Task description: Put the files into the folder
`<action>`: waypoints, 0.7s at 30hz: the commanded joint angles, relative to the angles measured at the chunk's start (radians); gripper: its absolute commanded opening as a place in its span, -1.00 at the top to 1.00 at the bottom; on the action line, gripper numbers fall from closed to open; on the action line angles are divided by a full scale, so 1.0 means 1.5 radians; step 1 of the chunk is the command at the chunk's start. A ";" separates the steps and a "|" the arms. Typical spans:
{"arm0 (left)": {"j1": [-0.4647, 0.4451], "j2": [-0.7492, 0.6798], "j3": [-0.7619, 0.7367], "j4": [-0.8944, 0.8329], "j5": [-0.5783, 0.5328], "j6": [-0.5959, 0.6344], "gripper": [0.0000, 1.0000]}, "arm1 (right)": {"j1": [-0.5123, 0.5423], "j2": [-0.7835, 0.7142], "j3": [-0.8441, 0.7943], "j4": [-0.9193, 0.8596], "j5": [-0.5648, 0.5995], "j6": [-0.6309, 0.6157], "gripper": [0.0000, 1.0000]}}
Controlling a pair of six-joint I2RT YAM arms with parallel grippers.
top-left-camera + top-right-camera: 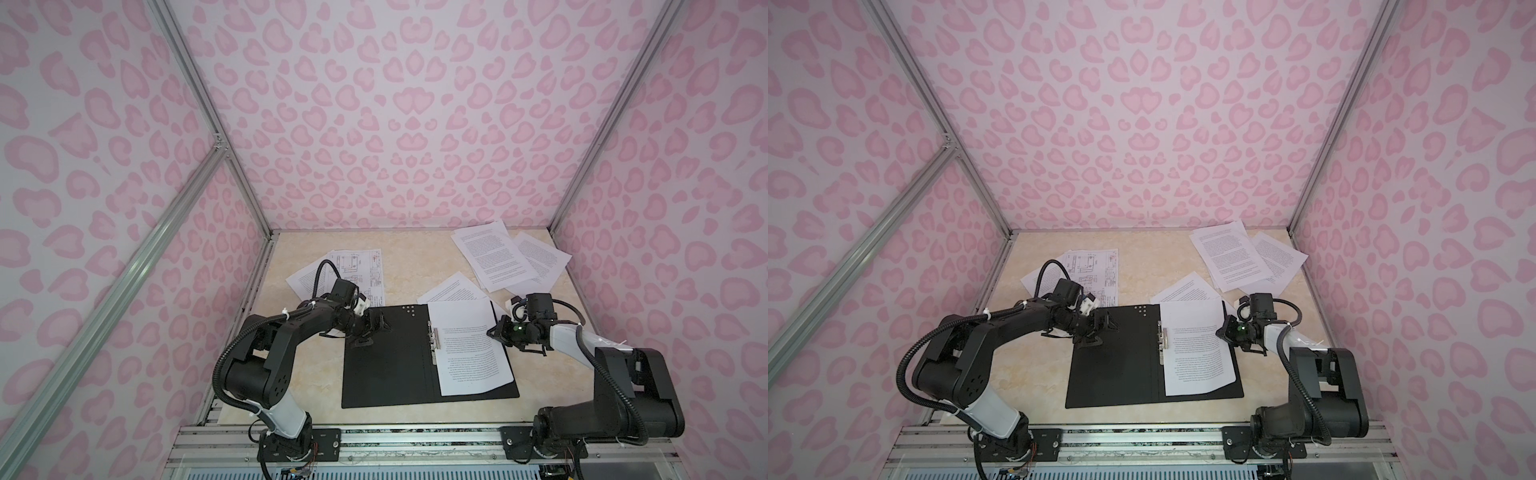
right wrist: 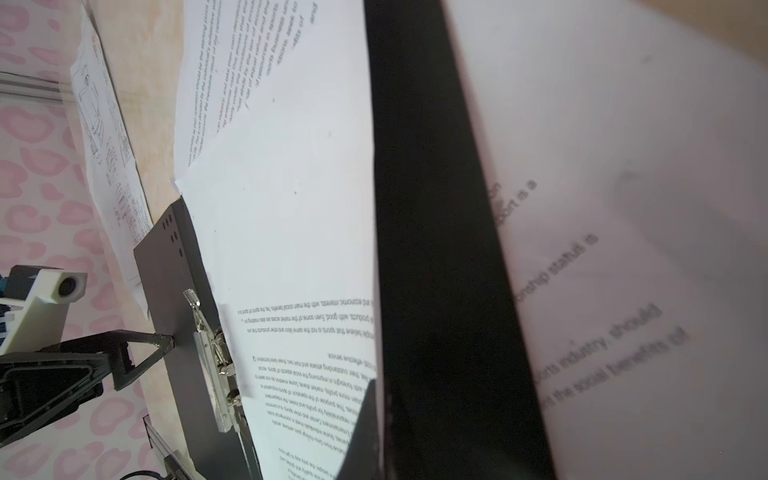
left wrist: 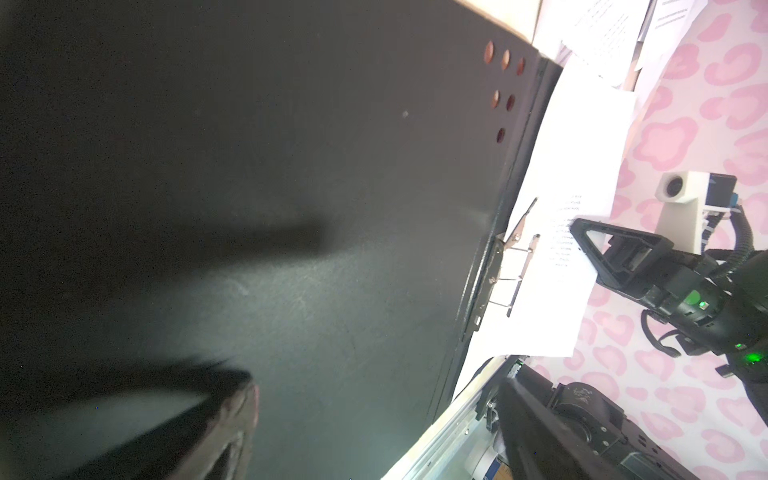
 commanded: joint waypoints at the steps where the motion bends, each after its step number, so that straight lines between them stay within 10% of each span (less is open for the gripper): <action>1: 0.000 0.009 -0.004 -0.032 -0.058 0.000 -0.83 | 0.001 -0.005 0.002 -0.020 0.014 -0.016 1.00; 21: 0.001 0.014 0.000 -0.039 -0.061 0.002 -0.83 | 0.037 -0.031 0.015 -0.068 0.093 -0.065 1.00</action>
